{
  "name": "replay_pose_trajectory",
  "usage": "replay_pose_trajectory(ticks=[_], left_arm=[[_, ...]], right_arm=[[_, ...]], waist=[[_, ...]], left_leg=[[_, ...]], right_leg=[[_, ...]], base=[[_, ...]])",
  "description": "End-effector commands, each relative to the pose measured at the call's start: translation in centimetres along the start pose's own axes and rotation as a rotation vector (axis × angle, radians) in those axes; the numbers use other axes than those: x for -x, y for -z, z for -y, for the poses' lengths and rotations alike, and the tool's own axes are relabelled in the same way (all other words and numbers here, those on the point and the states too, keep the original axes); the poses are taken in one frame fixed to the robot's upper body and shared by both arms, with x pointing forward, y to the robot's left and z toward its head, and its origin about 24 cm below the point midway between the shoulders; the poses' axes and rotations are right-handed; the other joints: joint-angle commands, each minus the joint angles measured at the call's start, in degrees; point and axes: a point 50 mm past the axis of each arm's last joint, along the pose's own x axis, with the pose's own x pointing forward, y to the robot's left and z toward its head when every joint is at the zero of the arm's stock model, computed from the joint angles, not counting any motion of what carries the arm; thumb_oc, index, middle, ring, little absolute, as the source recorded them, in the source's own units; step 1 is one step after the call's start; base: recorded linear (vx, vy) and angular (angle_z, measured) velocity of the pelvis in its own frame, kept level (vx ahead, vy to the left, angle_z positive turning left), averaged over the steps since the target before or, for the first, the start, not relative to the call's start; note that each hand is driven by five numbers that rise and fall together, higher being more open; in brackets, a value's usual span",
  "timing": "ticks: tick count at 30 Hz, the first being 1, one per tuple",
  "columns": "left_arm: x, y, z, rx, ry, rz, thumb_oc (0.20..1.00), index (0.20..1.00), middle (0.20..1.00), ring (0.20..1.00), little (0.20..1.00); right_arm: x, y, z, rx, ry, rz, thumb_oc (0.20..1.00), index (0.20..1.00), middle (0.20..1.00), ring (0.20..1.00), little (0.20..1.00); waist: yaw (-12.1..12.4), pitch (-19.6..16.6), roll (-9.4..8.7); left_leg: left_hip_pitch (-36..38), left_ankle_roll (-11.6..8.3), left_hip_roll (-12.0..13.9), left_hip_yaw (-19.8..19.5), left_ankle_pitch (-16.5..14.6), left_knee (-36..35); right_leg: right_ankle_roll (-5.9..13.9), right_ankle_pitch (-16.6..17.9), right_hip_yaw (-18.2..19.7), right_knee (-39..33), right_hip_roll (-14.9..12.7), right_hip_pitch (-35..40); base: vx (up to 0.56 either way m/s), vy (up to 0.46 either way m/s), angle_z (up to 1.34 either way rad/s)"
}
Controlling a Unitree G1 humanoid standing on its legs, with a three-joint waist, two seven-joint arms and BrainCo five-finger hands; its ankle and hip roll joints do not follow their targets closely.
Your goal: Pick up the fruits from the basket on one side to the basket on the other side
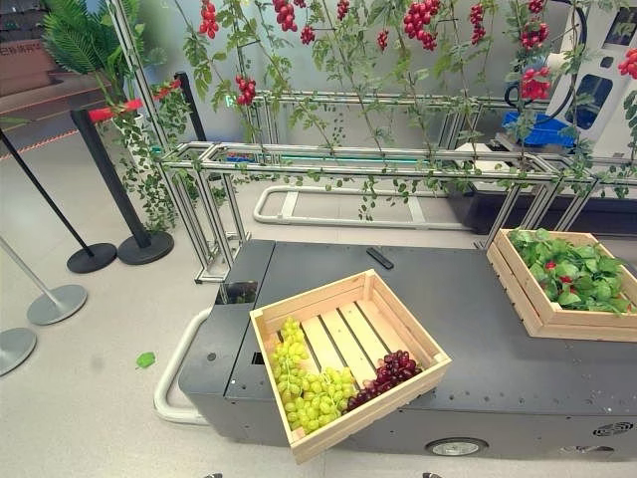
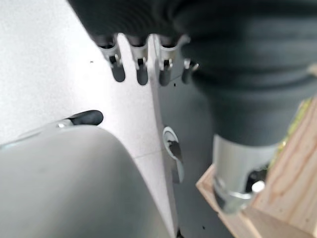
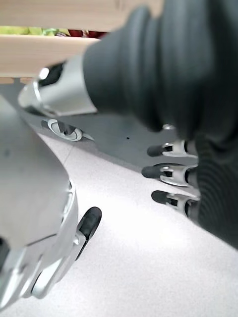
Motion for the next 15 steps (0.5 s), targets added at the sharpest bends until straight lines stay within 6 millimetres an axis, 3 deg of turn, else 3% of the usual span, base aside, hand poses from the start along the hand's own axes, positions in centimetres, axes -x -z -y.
replay_pose_trajectory(ticks=[1,15], left_arm=[[-0.84,-2.85,0.79,0.002,0.015,0.052,1.0,1.0,1.0,1.0,1.0],[-0.84,-2.81,0.71,0.017,0.01,0.049,1.0,1.0,1.0,1.0,1.0]], right_arm=[[-0.75,-3.43,1.45,0.039,0.028,0.076,1.0,1.0,1.0,1.0,1.0],[-0.76,-3.63,1.5,0.047,0.027,0.083,1.0,1.0,1.0,1.0,1.0]], waist=[[0.11,2.24,-0.33],[0.25,2.08,-0.41]], left_leg=[[-1.0,2.1,-3.3,-0.29,-1.72,0.05],[-1.2,2.33,-3.51,-0.69,-1.68,0.05]], right_leg=[[0.63,-1.78,-3.06,0.51,1.72,-0.74],[0.67,-1.7,-2.67,0.51,1.67,-1.07]], base=[[0.0,0.0,0.0],[0.0,0.0,0.0]])
